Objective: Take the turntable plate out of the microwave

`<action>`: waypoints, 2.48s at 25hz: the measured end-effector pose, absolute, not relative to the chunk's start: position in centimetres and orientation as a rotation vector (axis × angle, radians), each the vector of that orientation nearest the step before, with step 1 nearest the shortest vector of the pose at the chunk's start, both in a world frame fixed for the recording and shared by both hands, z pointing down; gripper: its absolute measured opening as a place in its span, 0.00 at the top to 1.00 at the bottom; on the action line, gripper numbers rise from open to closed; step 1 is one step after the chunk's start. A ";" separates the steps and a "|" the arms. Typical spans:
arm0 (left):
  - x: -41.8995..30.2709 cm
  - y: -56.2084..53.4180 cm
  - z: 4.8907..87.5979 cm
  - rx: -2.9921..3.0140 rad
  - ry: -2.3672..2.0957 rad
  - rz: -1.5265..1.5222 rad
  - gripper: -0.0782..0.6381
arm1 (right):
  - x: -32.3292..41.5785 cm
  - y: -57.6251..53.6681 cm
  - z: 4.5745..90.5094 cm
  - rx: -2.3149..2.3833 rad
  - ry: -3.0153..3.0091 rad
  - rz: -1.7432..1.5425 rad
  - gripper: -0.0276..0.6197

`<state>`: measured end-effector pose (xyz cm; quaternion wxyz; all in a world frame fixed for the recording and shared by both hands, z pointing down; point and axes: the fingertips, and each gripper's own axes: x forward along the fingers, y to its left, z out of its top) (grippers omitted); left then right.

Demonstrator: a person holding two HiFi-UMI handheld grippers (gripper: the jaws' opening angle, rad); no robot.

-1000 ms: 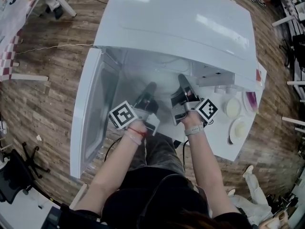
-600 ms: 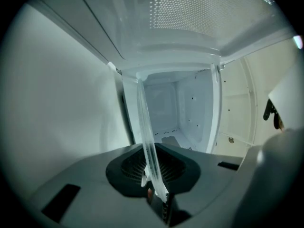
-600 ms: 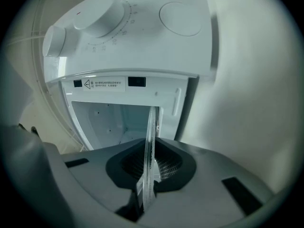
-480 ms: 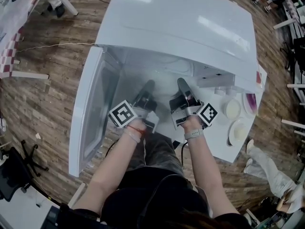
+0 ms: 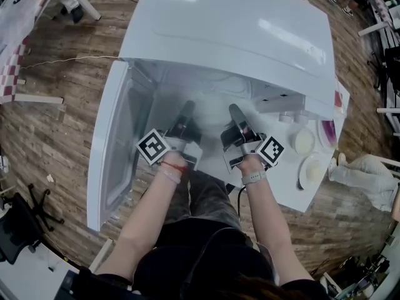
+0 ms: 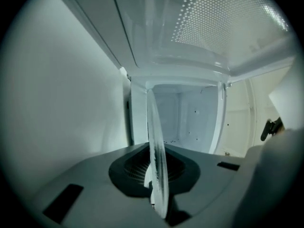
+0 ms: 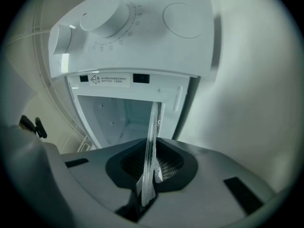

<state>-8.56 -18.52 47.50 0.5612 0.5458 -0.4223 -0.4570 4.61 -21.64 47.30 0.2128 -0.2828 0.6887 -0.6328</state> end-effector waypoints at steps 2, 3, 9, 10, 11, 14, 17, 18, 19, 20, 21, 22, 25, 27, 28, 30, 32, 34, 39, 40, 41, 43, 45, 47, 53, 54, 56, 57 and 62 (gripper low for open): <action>-8.4 -18.4 47.6 1.280 -0.994 -1.081 0.85 | 4.6 -21.8 47.2 -0.810 1.988 -1.726 0.90; -8.4 -18.3 47.6 1.279 -0.994 -1.082 0.85 | 4.7 -21.9 47.2 -0.826 2.010 -1.718 0.89; -8.4 -18.1 47.4 1.297 -0.999 -1.069 0.85 | 6.3 -24.2 47.8 -0.937 1.975 -1.687 0.85; -8.4 -18.0 47.4 1.300 -1.000 -1.065 0.85 | 6.4 -24.5 47.8 -0.950 1.981 -1.683 0.85; -8.4 -17.8 47.4 1.307 -1.003 -1.058 0.85 | 6.4 -24.7 47.9 -0.967 1.991 -1.680 0.85; -8.6 -17.5 47.5 1.326 -1.018 -1.045 0.85 | 6.3 -24.6 47.9 -0.987 2.016 -1.660 0.85; -8.7 -17.2 47.5 1.324 -1.026 -1.063 0.85 | 6.3 -24.2 47.5 -0.951 2.036 -1.625 0.86; -8.7 -17.2 47.5 1.324 -1.030 -1.067 0.85 | 6.3 -24.2 47.5 -0.942 2.048 -1.614 0.86; -8.7 -17.1 47.5 1.323 -1.035 -1.069 0.85 | 6.3 -24.1 47.4 -0.933 2.060 -1.607 0.86; -8.7 -17.0 47.5 1.321 -1.038 -1.073 0.85 | 6.3 -24.1 47.3 -0.923 2.073 -1.602 0.86; -8.6 -16.9 47.5 1.317 -1.040 -1.079 0.85 | 6.3 -24.0 47.2 -0.913 2.087 -1.596 0.86; -8.6 -16.7 47.5 1.314 -1.043 -1.084 0.85 | 6.2 -24.0 47.1 -0.904 2.100 -1.593 0.86; -8.7 -16.2 47.5 1.314 -1.059 -1.087 0.85 | 6.0 -23.6 47.0 -0.887 2.118 -1.599 0.86; -8.6 -15.9 47.6 1.322 -1.065 -1.082 0.85 | 6.1 -23.3 47.1 -0.880 2.136 -1.589 0.86; -8.6 -15.8 47.6 1.325 -1.067 -1.080 0.85 | 6.2 -23.3 47.0 -0.875 2.151 -1.578 0.86; -8.6 -15.7 47.6 1.328 -1.068 -1.083 0.85 | 6.1 -23.2 46.8 -0.868 2.168 -1.564 0.86; -8.5 -15.5 47.4 1.331 -1.061 -1.088 0.85 | 6.1 -23.0 46.7 -0.874 2.163 -1.568 0.86; -8.4 -15.1 47.3 1.336 -1.053 -1.087 0.85 | 6.3 -22.5 46.6 -0.884 2.154 -1.569 0.86; -9.0 -14.3 46.7 1.358 -1.027 -1.065 0.85 | 6.0 -21.2 45.8 -0.901 2.133 -1.536 0.86; -9.0 -14.1 46.6 1.363 -1.018 -1.060 0.85 | 6.0 -20.8 45.7 -0.908 2.123 -1.533 0.86; -8.9 -13.8 46.5 1.367 -1.008 -1.053 0.85 | 6.1 -20.3 45.6 -0.915 2.113 -1.528 0.86; -8.7 -13.0 46.4 1.370 -0.989 -1.038 0.85 | 6.5 -19.2 45.4 -0.930 2.102 -1.515 0.86; -8.6 -12.2 46.2 1.378 -0.976 -1.024 0.85 | 6.7 -18.1 45.2 -0.943 2.084 -1.509 0.86; -8.5 -11.5 46.0 1.393 -0.963 -1.009 0.85 | 6.9 -17.0 45.1 -0.956 2.060 -1.507 0.86; -7.6 -9.0 46.1 1.403 -0.923 -0.977 0.85 | 8.0 -13.9 45.1 -0.996 2.018 -1.493 0.86; -7.5 -8.6 46.2 1.402 -0.921 -0.974 0.85 | 8.1 -13.4 45.1 -1.001 2.014 -1.493 0.86; -7.3 -7.9 46.2 1.402 -0.914 -0.970 0.85 | 8.4 -12.6 45.2 -1.013 2.011 -1.491 0.86; -7.2 -7.6 46.2 1.403 -0.909 -0.967 0.85 | 8.6 -12.2 45.3 -1.020 2.010 -1.490 0.86; -6.7 -6.0 46.5 1.425 -0.892 -0.936 0.85 | 9.2 -10.2 45.6 -1.040 1.996 -1.481 0.86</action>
